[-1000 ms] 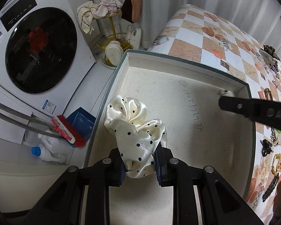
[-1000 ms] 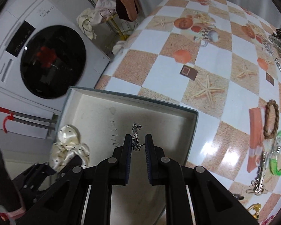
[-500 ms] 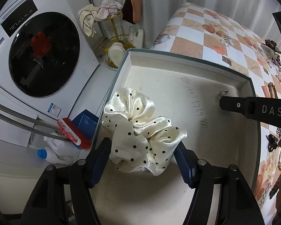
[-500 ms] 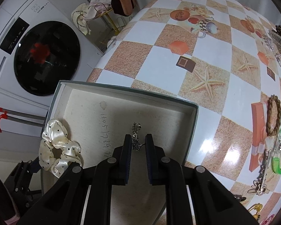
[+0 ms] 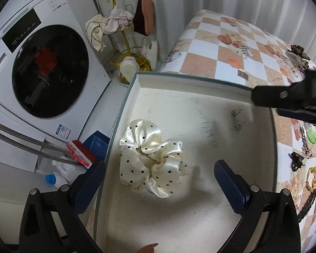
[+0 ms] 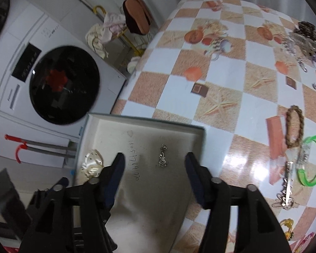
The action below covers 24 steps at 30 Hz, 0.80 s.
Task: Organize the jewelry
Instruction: 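Open the left tool to drop the scrunchie while the right tool releases the charm, then grasp the braided brown bracelet with the left tool while the right tool grasps the green bangle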
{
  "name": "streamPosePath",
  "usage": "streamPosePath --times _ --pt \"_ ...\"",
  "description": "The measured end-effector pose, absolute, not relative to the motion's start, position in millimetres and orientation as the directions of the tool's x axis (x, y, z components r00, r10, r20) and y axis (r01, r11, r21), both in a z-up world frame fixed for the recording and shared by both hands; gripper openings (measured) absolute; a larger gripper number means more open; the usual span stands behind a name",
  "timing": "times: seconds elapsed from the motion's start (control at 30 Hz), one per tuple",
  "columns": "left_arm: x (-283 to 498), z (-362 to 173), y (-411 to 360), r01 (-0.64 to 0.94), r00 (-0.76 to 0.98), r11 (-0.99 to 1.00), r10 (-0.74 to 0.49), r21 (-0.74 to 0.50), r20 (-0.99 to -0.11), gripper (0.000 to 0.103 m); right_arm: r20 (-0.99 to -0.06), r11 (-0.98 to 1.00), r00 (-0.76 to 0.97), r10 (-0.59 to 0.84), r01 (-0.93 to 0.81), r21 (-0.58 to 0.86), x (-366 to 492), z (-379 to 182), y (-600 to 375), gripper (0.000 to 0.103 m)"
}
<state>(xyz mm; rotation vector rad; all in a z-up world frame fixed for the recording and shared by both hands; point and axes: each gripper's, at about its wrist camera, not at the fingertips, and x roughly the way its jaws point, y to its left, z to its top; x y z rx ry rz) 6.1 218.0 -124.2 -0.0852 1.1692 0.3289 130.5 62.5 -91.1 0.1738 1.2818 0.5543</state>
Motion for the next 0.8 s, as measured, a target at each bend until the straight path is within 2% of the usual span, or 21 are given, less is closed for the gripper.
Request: streamPosePath --times 0.07,0.37,0.8 --pt "7 -121 213 -0.286 0.354 0.954 0.194 0.092 -0.915 0.103 -0.852 0.858 0.187 0.489 -0.278 0.432 131 -86 52 0.081" --pt "26 -107 174 -0.216 0.349 0.975 0.129 0.054 -0.928 0.103 -0.868 0.904 0.252 0.428 -0.116 0.412 124 -74 -38 0.084" --pt "73 -105 99 -0.074 0.333 0.997 0.054 0.031 -0.941 0.103 -0.917 0.938 0.28 0.284 0.114 0.326 112 -94 -166 0.084"
